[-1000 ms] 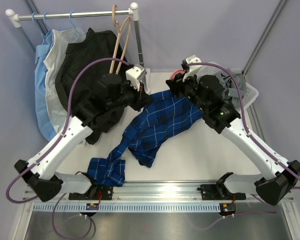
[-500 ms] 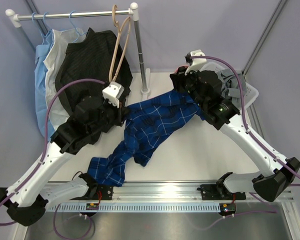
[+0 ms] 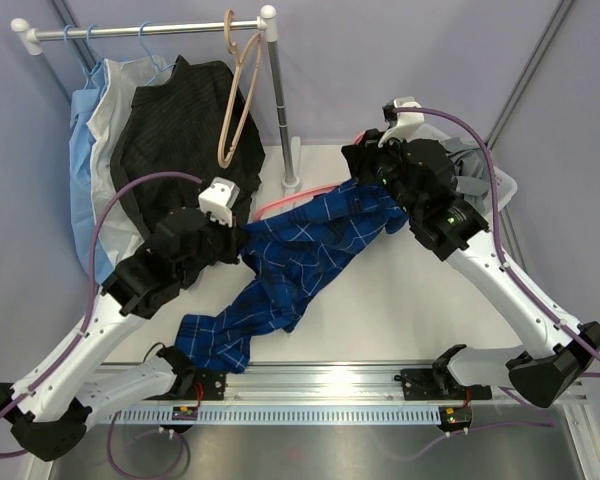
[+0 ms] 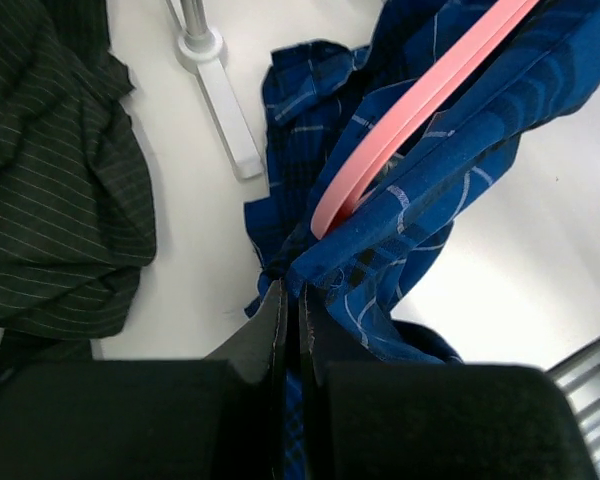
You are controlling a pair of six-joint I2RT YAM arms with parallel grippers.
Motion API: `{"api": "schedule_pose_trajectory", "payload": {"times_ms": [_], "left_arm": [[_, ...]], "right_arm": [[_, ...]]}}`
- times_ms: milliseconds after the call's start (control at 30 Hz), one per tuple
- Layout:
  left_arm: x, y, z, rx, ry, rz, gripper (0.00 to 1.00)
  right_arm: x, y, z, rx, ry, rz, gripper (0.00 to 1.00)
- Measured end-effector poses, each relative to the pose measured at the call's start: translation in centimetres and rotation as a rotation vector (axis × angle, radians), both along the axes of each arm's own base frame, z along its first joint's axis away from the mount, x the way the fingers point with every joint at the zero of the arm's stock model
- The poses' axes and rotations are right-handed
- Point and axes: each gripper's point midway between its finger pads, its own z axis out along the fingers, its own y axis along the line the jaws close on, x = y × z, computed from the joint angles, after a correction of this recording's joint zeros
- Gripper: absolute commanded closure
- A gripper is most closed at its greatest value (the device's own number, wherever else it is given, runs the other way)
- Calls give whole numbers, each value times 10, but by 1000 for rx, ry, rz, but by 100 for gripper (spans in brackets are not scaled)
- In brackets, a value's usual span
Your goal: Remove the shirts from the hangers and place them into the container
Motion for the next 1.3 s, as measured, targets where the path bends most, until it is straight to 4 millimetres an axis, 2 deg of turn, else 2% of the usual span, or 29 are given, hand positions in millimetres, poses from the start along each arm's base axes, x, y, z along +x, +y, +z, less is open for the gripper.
{"api": "schedule_pose_trajectory", "payload": {"times_ms": [133, 233, 300, 367, 467, 500, 533, 600, 633, 700, 767, 900, 967, 1100, 1200, 1300], "left_arm": [[-1, -18, -13, -7, 61, -45, 100], [-10, -33, -17, -14, 84, -109, 100], [-16, -40, -16, -29, 91, -149, 89], [-21, -48, -14, -51, 96, -193, 87], [-28, -60, -13, -93, 100, -260, 73], [-30, -63, -14, -103, 106, -281, 56], [-32, -66, -15, -108, 109, -299, 45], [-35, -68, -15, -116, 113, -314, 32], [-35, -66, -13, -118, 103, -314, 22], [-38, -60, -4, -125, 71, -308, 14], [-42, -51, 9, -126, 36, -292, 13], [-43, -32, 59, -142, -84, -252, 12], [-43, -23, 85, -154, -149, -231, 11], [-44, -14, 123, -171, -234, -212, 11], [-37, -22, 134, -169, -242, -220, 13], [-19, -44, 120, -134, -183, -242, 18]], "right_arm": [[-3, -7, 9, 31, -11, -9, 100], [-1, -12, 13, 39, -19, -23, 100], [0, -13, 15, 45, -24, -29, 100], [0, -13, 18, 52, -33, -30, 100], [1, -13, 23, 62, -43, -32, 100], [2, -13, 26, 66, -47, -32, 100], [2, -13, 30, 71, -53, -31, 100], [2, -12, 37, 83, -68, -25, 100], [2, -12, 39, 87, -75, -19, 100], [-1, -7, 42, 89, -84, 15, 100], [-3, -3, 43, 85, -88, 41, 100], [-9, 8, 38, 65, -97, 117, 100], [-11, 15, 30, 48, -90, 157, 100], [-17, 27, 12, 15, -70, 237, 100], [-20, 35, 9, 5, -77, 281, 100], [-22, 43, 7, -1, -82, 313, 100]]}}
